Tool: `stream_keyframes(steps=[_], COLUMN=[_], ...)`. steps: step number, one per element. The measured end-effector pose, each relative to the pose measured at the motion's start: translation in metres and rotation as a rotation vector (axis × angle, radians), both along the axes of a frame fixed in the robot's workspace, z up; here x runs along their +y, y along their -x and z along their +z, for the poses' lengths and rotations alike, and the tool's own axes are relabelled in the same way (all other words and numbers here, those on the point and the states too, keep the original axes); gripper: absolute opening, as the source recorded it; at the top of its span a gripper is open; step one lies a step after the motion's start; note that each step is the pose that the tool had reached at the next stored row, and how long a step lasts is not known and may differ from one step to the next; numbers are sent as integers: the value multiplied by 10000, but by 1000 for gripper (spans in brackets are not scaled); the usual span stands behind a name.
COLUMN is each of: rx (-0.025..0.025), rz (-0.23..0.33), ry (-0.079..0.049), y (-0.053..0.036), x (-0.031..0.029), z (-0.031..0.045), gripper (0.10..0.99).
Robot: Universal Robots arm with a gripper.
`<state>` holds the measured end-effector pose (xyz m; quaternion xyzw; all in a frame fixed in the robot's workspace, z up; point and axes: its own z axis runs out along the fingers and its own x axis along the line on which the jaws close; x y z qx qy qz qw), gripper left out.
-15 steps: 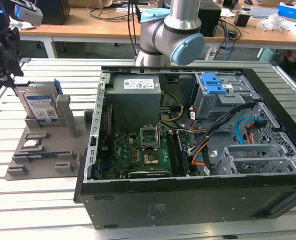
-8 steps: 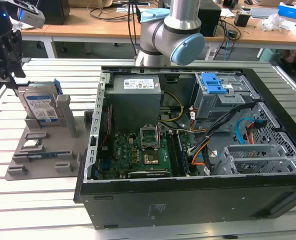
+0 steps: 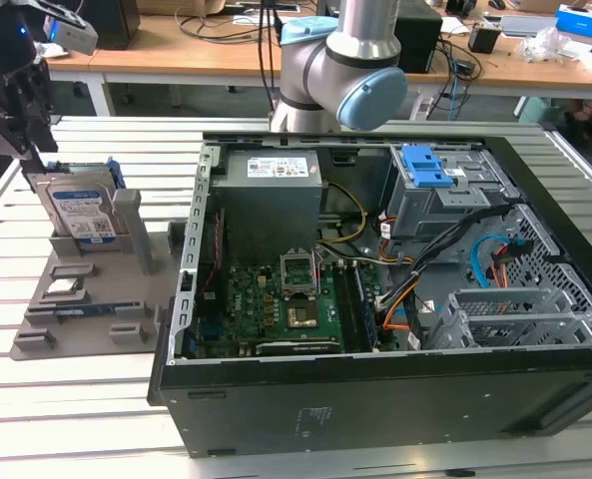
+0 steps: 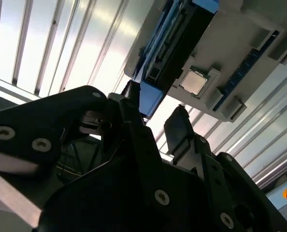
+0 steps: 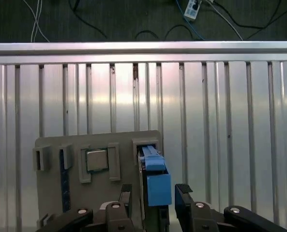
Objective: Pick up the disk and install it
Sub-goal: 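Pick up the disk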
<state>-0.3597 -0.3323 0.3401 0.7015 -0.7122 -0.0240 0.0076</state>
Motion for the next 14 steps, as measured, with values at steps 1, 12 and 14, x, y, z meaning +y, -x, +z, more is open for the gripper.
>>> stream_keyframes(steps=[1, 12, 14], rx=[-1, 0, 0], rz=[31, 253, 275], ry=[0, 123, 126], y=[0, -71, -80], x=[10, 18, 19], z=[-14, -334, -380], gripper=[482, 482, 482])
